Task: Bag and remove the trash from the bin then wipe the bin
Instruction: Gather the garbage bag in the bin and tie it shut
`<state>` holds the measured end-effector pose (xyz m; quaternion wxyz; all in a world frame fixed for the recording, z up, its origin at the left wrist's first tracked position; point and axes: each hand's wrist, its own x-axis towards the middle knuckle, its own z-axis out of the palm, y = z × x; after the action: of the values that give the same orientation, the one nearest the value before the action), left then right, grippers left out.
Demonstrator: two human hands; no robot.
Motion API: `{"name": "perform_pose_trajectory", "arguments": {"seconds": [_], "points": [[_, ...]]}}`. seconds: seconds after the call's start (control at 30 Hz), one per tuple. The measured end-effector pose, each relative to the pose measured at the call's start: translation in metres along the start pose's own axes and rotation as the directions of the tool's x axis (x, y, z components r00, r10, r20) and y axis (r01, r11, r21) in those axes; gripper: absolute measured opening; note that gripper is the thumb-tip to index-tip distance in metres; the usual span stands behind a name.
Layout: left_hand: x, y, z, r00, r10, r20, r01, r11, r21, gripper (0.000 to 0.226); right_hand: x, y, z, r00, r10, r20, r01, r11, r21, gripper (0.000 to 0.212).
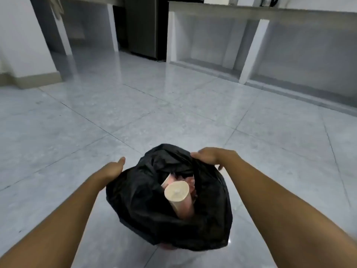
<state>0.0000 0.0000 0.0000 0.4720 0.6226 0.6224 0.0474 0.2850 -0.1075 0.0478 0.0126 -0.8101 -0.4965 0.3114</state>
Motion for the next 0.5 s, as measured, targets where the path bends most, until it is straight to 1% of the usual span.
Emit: {"name": "perform_pose_trajectory", "arguments": {"seconds": [0.07,0.1,0.17,0.2,0.23,0.27,0.3,0.33,0.37,0.43,0.47,0.5], "points": [[0.004,0.002,0.001,0.987,-0.112,0.116,0.111,0.994,0.011,0.075,0.002,0.002,0.013,0.996,0.012,-0.088,-0.001,0.992,0.124,0.070],[0.004,0.004,0.003,0.982,-0.124,0.141,0.125,0.992,0.000,0.076,0.004,0.005,0.021,0.992,0.017,-0.122,0.005,0.984,0.177,0.068],[0.003,0.002,0.011,0.989,-0.099,0.114,0.114,0.984,-0.136,0.075,0.005,0.011,0.035,0.980,0.036,-0.196,0.022,0.957,0.288,0.062],[0.001,-0.003,0.017,0.986,-0.106,0.131,0.130,0.973,-0.191,0.077,0.007,0.013,0.040,0.968,0.037,-0.247,0.043,0.950,0.311,0.056],[0.000,-0.007,0.021,0.975,-0.117,0.187,0.157,0.965,-0.212,0.079,0.009,0.016,0.041,0.951,0.025,-0.308,0.082,0.941,0.328,0.048],[-0.004,-0.009,0.022,0.959,-0.130,0.254,0.180,0.966,-0.188,0.082,0.011,0.017,0.040,0.932,0.015,-0.363,0.121,0.929,0.350,0.040],[-0.005,-0.009,0.020,0.953,-0.131,0.275,0.174,0.975,-0.139,0.084,0.013,0.018,0.038,0.919,0.012,-0.393,0.149,0.914,0.376,0.031],[-0.006,-0.004,0.014,0.964,-0.110,0.240,0.135,0.987,-0.090,0.082,0.014,0.018,0.034,0.913,0.006,-0.409,0.163,0.912,0.376,0.022],[-0.004,0.002,0.007,0.984,-0.068,0.168,0.078,0.995,-0.056,0.077,0.014,0.016,0.030,0.910,-0.009,-0.416,0.162,0.928,0.336,0.015],[-0.001,0.012,-0.005,0.999,0.044,0.030,-0.044,0.999,-0.017,0.059,0.014,0.010,0.024,0.901,-0.016,-0.434,0.127,0.965,0.228,0.008],[0.000,0.015,-0.006,0.993,0.115,-0.015,-0.116,0.992,-0.044,0.047,0.014,0.009,0.022,0.888,-0.007,-0.460,0.116,0.971,0.209,0.007],[0.001,0.015,-0.004,0.982,0.177,-0.059,-0.183,0.977,-0.108,0.038,0.012,0.006,0.022,0.871,0.013,-0.491,0.108,0.970,0.218,0.010]]}}
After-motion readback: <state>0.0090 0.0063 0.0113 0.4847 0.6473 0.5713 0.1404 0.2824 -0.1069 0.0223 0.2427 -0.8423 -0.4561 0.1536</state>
